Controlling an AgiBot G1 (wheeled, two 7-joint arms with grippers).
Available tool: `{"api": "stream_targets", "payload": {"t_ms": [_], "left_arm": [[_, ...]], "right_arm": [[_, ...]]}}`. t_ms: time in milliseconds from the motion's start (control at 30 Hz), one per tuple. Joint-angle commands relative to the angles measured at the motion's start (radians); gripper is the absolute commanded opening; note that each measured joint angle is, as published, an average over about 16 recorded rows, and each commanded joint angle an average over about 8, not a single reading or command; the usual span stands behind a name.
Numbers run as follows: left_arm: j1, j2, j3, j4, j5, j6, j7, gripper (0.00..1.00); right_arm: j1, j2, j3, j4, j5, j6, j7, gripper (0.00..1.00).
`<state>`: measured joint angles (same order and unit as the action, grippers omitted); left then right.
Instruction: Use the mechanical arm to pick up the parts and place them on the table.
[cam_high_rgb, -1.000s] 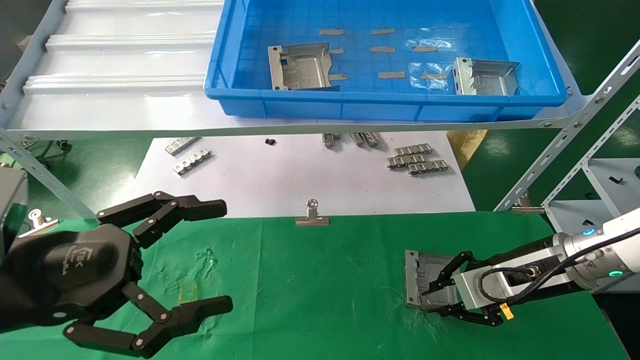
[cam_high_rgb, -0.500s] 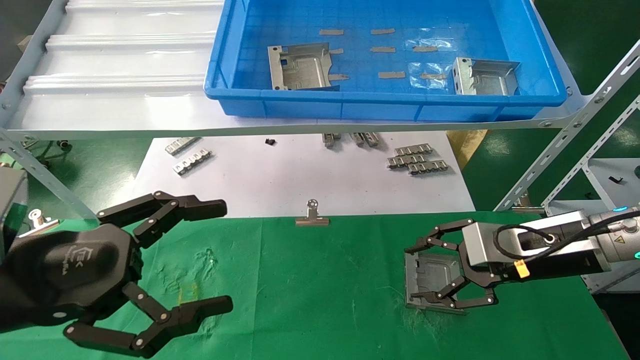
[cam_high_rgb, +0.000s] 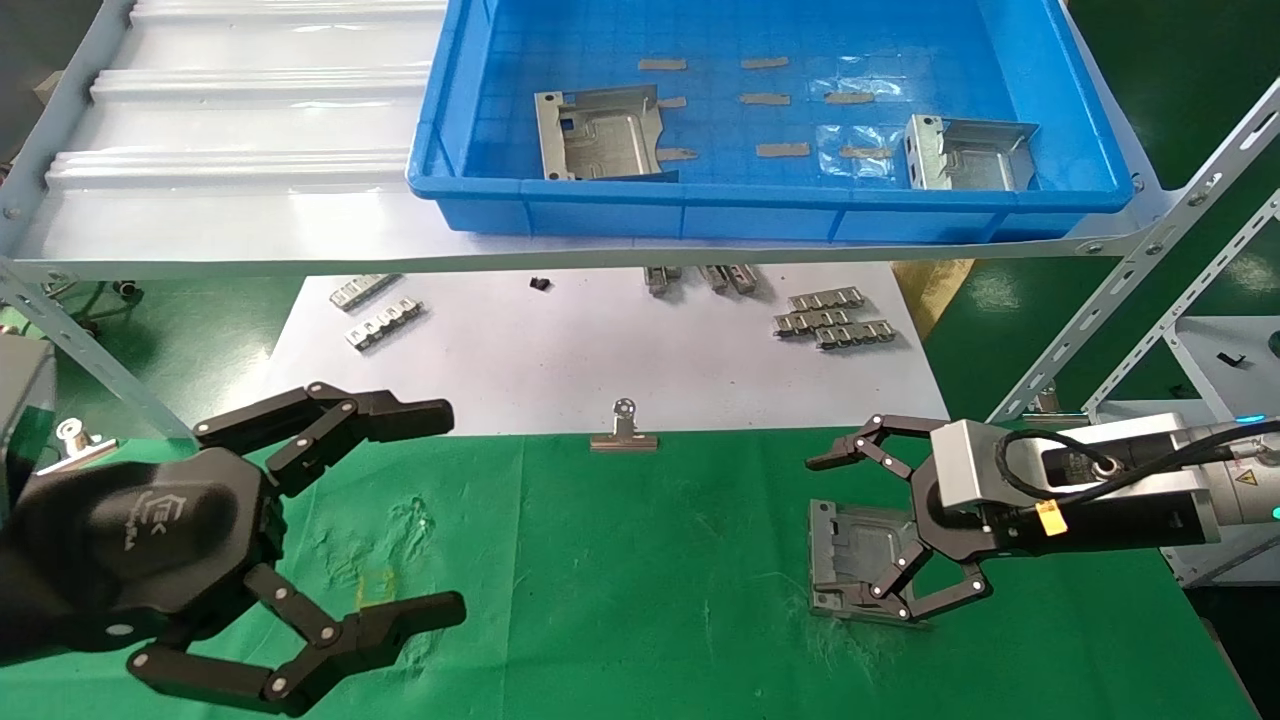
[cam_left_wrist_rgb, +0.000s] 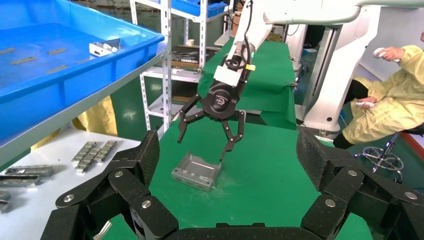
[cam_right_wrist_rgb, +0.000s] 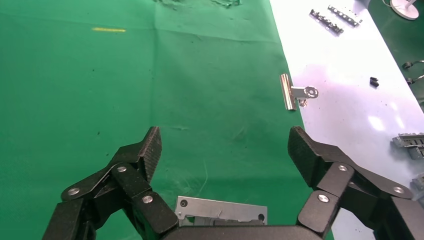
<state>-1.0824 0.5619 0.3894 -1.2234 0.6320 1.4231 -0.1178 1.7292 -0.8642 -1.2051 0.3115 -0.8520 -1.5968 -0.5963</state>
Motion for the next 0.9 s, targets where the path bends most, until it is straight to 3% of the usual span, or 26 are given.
{"api": "stream_targets", "payload": {"t_ms": [33,900], "left_arm": [[0.000,0.000,0.000,0.000,0.000,0.000,0.000,1.00],[0.000,0.000,0.000,0.000,0.000,0.000,0.000,1.00]], "right_arm": [[0.004,-0.003,-0.005,-0.001,-0.008,0.001,-0.005,1.00],[-0.275,0.106,0.389,0.411,0.047,0.043,0.329,1.00]]}}
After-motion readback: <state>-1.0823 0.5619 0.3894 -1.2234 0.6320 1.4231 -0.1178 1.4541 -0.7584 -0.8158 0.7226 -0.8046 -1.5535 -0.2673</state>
